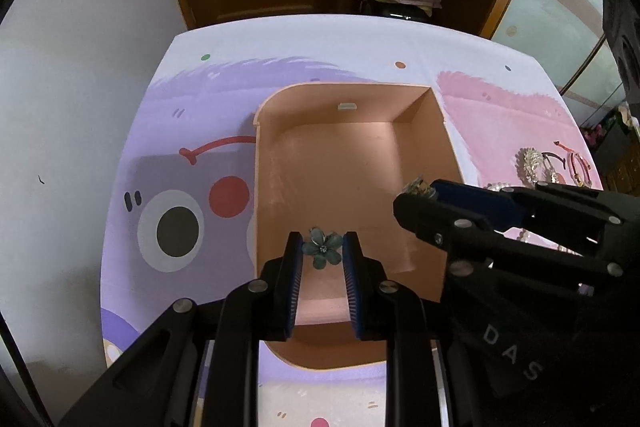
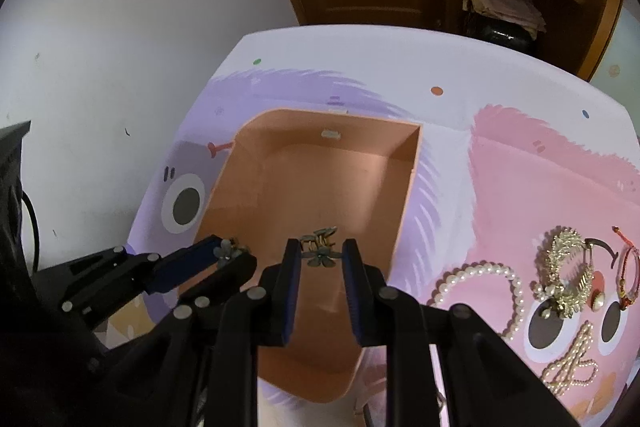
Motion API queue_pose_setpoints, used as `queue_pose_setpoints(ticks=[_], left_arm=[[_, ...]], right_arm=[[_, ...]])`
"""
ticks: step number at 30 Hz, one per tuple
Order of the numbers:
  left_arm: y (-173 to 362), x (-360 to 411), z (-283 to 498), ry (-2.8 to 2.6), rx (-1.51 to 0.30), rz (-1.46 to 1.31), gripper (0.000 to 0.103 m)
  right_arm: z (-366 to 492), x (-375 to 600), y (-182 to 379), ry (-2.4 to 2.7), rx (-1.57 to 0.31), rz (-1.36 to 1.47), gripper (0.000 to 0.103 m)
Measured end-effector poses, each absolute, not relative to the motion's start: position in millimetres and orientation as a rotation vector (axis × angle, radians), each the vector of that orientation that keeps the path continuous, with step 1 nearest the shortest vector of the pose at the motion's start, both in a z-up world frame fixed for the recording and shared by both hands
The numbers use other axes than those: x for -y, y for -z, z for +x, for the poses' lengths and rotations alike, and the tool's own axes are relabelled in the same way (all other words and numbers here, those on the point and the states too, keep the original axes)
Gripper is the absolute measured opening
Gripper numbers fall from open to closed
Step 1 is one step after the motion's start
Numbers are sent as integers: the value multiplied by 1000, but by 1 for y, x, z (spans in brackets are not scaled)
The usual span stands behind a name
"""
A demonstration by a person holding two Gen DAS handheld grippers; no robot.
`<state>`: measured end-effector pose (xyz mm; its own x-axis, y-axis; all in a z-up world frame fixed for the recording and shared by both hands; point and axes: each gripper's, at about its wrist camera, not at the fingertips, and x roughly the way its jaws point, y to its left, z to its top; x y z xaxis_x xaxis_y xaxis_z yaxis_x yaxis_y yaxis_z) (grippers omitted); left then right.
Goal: Organize jewelry
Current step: 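Carry both brooches into the pink tray and open both tools, then lift both open tools away from the pink tray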
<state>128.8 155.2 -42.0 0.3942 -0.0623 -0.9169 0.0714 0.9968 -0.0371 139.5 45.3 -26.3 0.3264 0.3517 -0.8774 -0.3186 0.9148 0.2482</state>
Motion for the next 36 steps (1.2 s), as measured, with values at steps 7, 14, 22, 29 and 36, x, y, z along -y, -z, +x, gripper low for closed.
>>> queue_pose_setpoints(ticks=[7, 14, 22, 29, 36], left_arm=[[44, -158, 126, 89, -1176, -46, 63], [27, -151, 112, 88, -1138, -13, 69], [3, -146, 87, 71, -1071, -3, 73], [-13, -130, 56, 169, -990, -55, 73], [-12, -104, 37, 266, -964, -130, 73]], right_arm=[[142, -34, 32, -472, -1182, 92, 31], [129, -25, 20, -502, -1165, 129, 34], [96, 4, -3, -474, -1081, 186, 34], [53, 42, -17, -404, -983, 171, 34], [-2, 83, -24, -301, -926, 88, 33]])
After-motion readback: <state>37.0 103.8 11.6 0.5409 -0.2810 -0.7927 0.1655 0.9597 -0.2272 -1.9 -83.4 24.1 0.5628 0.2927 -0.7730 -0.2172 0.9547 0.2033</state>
